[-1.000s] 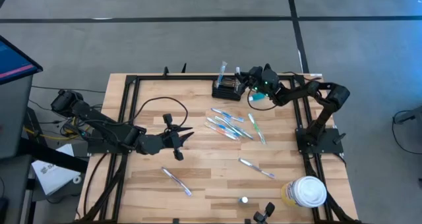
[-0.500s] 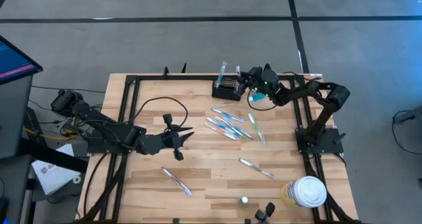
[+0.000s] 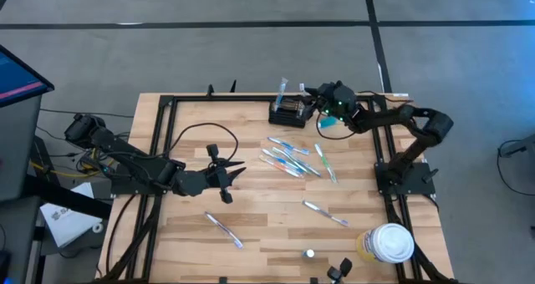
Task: Pick & Place toothbrushing station
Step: Put the top violet toothbrush into the mesh organizer, then put the right green toothbrush into the mesh organizer
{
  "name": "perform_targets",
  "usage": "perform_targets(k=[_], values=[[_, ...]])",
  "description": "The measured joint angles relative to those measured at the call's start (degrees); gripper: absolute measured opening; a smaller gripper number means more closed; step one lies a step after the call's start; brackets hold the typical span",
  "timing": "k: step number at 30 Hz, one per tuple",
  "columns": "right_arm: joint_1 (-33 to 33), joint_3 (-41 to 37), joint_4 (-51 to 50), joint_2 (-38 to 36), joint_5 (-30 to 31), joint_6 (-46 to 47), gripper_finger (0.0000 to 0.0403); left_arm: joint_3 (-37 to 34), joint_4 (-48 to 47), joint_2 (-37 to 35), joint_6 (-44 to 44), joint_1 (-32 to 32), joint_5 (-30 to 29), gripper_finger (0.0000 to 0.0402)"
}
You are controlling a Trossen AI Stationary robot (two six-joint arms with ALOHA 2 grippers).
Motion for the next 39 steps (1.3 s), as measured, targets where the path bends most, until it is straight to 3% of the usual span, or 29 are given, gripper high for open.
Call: perform_targets(k=[9, 16, 23, 33, 39], values=[[0.6, 0.0, -22.4, -14.5, 0.1, -3.2, 0.0173, 0.0, 0.0, 0.0, 0.0, 0.0, 0.0, 0.0072], [2.4, 0.0, -35.4, -20.6, 0.2, -6.1, 0.0160, 0.0, 0.0, 0.0, 0.0, 0.0, 0.0, 0.0072], [4.4, 0.0, -45.9, -21.9, 0.2, -9.3, 0.0147, 0.0, 0.0, 0.0, 0.0, 0.0, 0.0, 0.0072], [4.5, 0.0, -51.0, -19.5, 0.2, -13.9, 0.0128, 0.0, 0.1, 0.0, 0.0, 0.0, 0.1, 0.0072], [4.3, 0.1, -53.5, -19.5, 3.7, -16.0, 0.0126, 0.0, 0.1, 0.0, 0.0, 0.3, 1.0, 0.0072]])
